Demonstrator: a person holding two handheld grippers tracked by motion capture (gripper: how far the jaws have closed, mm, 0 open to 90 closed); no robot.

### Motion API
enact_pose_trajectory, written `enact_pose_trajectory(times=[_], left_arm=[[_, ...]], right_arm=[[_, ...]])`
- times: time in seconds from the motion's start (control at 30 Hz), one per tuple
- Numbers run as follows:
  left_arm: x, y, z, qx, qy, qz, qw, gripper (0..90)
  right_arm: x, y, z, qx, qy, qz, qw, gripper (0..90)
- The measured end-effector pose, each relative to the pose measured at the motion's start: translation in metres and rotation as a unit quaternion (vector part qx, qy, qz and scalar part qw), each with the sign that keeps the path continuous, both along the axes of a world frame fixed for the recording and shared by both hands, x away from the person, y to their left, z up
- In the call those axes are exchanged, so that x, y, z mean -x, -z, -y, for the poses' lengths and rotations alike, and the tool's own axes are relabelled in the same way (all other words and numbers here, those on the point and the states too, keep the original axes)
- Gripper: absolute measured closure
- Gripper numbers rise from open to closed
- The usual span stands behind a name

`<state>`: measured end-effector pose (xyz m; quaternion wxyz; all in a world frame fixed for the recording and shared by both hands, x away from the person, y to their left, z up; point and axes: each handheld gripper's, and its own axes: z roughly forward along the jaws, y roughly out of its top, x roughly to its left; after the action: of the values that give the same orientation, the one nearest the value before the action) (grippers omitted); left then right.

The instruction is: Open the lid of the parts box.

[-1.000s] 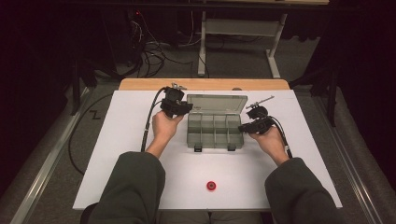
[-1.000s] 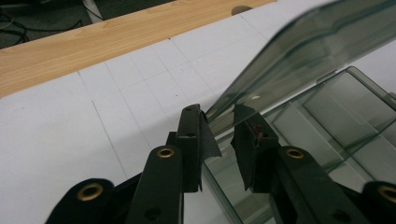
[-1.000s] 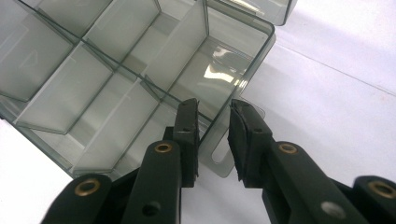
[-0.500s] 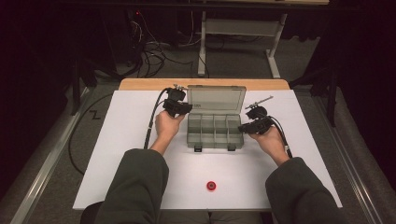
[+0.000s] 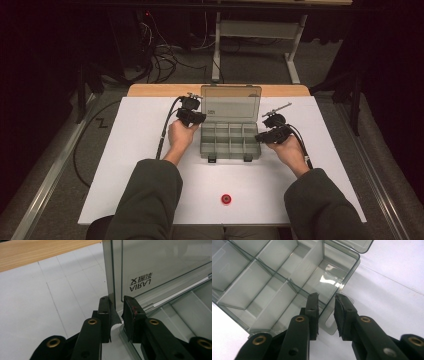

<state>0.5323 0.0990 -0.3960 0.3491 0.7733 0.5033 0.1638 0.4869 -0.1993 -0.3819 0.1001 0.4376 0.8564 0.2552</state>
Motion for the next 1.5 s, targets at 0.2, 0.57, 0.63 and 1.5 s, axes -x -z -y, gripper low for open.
enact_pose_trajectory(times=[0.2,0.57,0.63,1.5], left_arm=[[-0.005,0.006,-0.002,0.011,-0.009,-0.015,0.9998,77.6],[-0.005,0.006,-0.004,0.01,-0.007,-0.024,0.9997,77.8],[-0.004,0.004,-0.004,-0.006,0.002,-0.018,0.9998,75.0],[0.005,-0.007,-0.01,-0.026,0.021,-0.022,0.9992,55.4]], right_arm=[[0.0,0.0,-0.001,0.007,-0.002,0.002,1.0,76.3],[0.001,0.0,-0.002,0.004,0.009,0.001,1.0,76.3],[0.002,0.0,-0.002,0.005,0.011,0.002,0.9999,76.4],[0.008,0.001,-0.006,0.016,0.018,0.022,0.9995,76.5]])
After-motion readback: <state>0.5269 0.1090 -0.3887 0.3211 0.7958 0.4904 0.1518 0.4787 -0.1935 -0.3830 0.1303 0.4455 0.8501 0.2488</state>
